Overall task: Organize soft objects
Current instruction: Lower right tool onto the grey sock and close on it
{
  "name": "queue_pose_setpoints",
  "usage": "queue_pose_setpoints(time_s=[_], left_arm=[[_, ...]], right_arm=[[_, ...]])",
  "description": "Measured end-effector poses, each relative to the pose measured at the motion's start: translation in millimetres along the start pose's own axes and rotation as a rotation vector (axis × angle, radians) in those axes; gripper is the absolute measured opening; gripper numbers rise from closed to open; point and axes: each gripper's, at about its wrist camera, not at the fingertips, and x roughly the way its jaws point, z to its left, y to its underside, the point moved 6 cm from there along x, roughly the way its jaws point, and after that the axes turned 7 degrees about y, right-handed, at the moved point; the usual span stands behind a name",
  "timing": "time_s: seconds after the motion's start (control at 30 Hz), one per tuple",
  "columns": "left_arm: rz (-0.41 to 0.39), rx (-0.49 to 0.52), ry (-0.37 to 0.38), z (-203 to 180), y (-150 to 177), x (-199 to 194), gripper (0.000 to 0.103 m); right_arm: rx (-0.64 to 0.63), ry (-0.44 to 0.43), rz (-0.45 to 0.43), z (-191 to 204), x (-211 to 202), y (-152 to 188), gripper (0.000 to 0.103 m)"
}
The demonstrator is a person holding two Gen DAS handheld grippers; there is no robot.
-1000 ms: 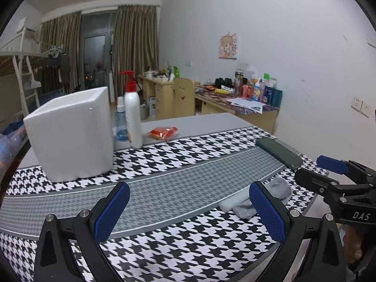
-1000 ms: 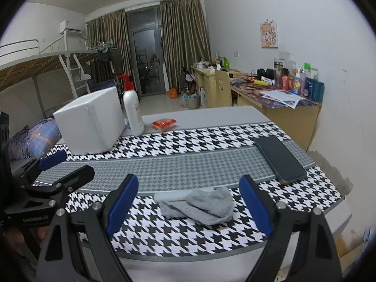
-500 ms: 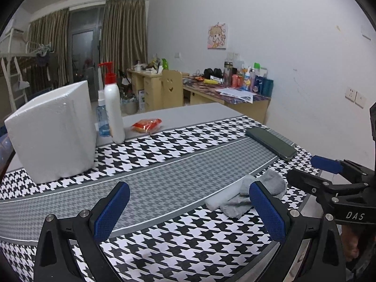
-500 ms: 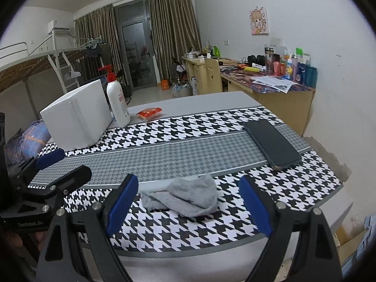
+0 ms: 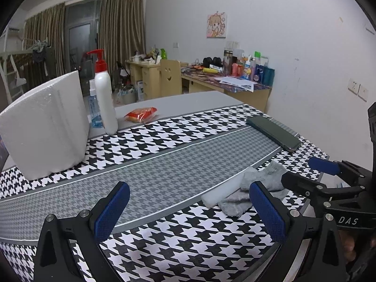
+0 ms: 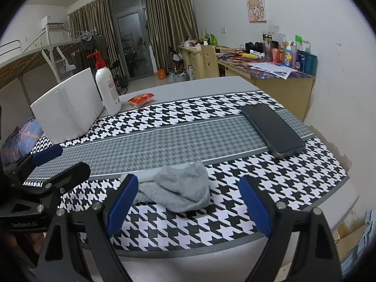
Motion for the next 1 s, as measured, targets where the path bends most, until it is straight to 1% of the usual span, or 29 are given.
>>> queue_pose_setpoints(time_s=[0.13, 0.63, 0.73, 0.8, 0.93, 1.0], left_arm=[[0.018, -0.002, 0.001, 0, 1, 6, 0.102], [0.041, -0.018, -0.004, 8, 1, 21, 0.102], [0.048, -0.014, -0.002, 7, 1, 23, 0.102], [0.053, -0.009, 0.003, 6, 2, 25, 0.102], [0.053, -0.014, 0.001, 7, 2, 27, 0.102], [0.058, -0.008, 0.008, 6, 2, 28, 0.102]], right_arm=[[0.0, -0.005, 0.004, 0, 4, 1, 0.091], [-0.008, -0.008, 0.066, 1, 37, 6, 0.091], [-0.015, -0.012, 0.084, 3, 42, 9, 0.085], [-0.024, -0.011, 0.09, 5, 46, 10, 0.083], [-0.05, -0.011, 0.125, 9, 53, 17, 0.07], [-0.059, -0.021, 0.126, 11, 52, 18, 0.068]])
